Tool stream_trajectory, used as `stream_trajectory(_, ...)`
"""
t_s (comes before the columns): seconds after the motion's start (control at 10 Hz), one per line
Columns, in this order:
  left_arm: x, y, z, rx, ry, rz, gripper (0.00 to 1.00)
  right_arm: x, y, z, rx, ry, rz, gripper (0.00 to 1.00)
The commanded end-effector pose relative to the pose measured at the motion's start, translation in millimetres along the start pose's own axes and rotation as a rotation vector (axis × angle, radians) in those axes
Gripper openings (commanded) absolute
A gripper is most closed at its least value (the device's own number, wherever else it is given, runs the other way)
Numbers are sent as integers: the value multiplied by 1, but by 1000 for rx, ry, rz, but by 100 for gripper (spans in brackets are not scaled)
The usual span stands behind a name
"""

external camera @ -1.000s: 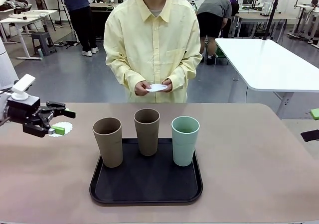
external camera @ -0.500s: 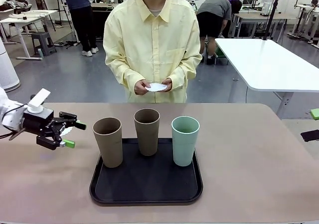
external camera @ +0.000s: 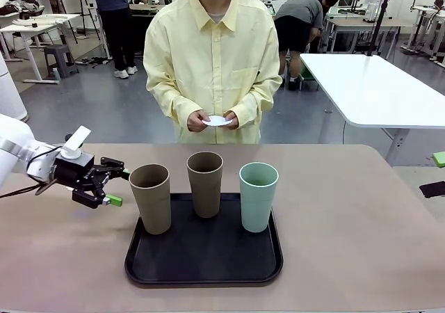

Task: Place coasters on the table and set cups on them.
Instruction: Pick up one Reusable plastic cup and place it on a coaster set by the human.

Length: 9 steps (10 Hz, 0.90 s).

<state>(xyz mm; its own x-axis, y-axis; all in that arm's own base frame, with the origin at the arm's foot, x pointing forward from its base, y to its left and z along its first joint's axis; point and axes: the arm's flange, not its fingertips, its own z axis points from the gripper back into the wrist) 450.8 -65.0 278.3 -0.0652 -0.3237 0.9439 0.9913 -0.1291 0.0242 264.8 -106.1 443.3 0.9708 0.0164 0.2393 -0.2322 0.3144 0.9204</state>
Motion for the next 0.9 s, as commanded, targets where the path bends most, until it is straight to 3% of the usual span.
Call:
stream_trajectory(0.0,2,5,-13,1,-31,-45,100,1,-1,0,16,-1,10,100)
stream_trajectory(0.8,-2,5,-38,-109,-99,-65,100,1,-1,0,16,-1,10,100)
